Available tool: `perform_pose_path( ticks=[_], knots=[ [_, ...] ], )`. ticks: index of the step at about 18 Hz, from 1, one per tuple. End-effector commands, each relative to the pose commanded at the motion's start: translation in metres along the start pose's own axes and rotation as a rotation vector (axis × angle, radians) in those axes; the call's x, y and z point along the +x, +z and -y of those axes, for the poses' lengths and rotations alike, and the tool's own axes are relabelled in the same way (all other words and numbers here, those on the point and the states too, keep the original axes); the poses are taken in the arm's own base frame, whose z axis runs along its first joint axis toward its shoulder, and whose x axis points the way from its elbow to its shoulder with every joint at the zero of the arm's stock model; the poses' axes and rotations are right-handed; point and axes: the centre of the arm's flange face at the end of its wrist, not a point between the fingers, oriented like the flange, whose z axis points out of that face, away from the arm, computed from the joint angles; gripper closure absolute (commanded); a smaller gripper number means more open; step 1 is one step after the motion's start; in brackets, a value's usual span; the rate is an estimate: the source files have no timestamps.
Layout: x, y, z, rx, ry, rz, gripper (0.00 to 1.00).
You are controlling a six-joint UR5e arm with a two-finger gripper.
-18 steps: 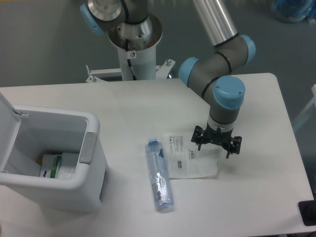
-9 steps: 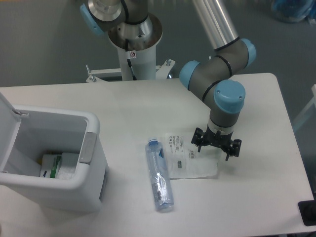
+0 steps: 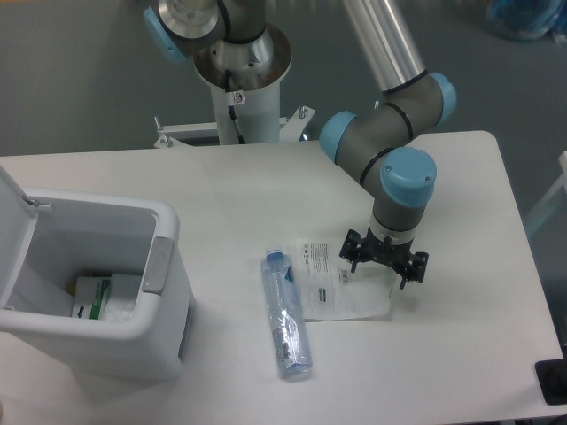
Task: Place the trash in the trash can
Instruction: 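Lower the gripper onto the white plastic bag and close on it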
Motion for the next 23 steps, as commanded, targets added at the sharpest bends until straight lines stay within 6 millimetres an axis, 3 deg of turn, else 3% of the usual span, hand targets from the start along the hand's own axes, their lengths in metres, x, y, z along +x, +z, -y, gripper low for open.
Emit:
perform_pose_path(
  ticks=[11, 16, 23],
  knots=[
    [0.0037, 0.0015, 0.0004, -0.006, 0.003, -0.002, 0.08],
    [0.0042, 0.0013, 0.0026, -0.011, 0.001, 0.004, 0.27],
    [0.0049, -0.0013, 0.0032, -0.012, -0.014, 0.008, 0.75]
  ],
)
